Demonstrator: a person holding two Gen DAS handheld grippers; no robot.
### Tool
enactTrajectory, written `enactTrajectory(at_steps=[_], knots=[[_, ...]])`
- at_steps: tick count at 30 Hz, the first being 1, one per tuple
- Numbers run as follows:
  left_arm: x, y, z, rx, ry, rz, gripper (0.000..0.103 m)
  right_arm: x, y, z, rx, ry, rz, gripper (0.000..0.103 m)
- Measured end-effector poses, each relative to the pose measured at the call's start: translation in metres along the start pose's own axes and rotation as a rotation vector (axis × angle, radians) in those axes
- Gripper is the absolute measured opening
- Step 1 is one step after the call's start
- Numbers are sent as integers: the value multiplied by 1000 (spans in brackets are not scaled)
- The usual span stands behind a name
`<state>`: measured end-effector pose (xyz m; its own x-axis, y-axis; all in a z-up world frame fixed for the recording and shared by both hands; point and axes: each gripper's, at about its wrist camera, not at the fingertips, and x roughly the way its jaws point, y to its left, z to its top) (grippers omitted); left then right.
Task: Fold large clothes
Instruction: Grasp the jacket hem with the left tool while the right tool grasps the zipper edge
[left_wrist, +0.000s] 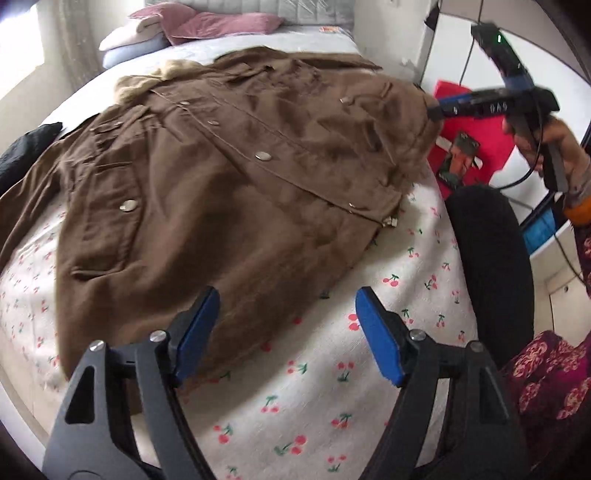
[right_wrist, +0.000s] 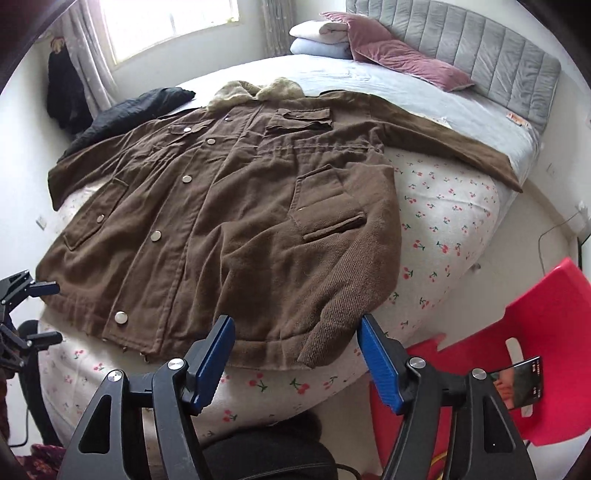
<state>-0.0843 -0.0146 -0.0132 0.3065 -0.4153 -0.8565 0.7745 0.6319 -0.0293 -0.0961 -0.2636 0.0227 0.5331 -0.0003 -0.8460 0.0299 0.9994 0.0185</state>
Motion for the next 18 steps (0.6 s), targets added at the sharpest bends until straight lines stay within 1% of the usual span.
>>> enactTrajectory(at_steps=[1,2,3,4,6,7,8,9,11,13,15,18], knots=[[13,-6,2,28,26,-1,76,0,1,-1,-6,-2,-16,70],[25,-9,3,53,40,21,76,-1,1,-3,-3,-3,-23,70],[32,-14,5,67,31,49,77,-2,-1,-3,4,-6,-26,70],[34,-14,7,68,10,59,75,-4,-3,-4,10,-12,-30,70],[34,-9,16,29,5,56,34,-10,-6,-6,13,-33,-31,70],[34,-3,24,-10,12,67,7,-15,-6,-7,7,-40,-22,70],[29,5,32,-55,-9,41,6,-19,-3,-7,-5,-46,3,70],[22,13,39,-92,-49,11,6,-22,1,-8,-27,-52,42,70],[11,27,58,-140,-104,-3,6,-27,17,-9,-87,-62,146,70],[4,40,77,-180,-147,4,5,-26,39,-10,-157,-53,251,70],[3,54,97,-213,-174,20,5,-18,64,-10,-223,-34,346,70],[6,75,120,-268,-203,51,5,-1,102,-9,-312,-7,427,70]])
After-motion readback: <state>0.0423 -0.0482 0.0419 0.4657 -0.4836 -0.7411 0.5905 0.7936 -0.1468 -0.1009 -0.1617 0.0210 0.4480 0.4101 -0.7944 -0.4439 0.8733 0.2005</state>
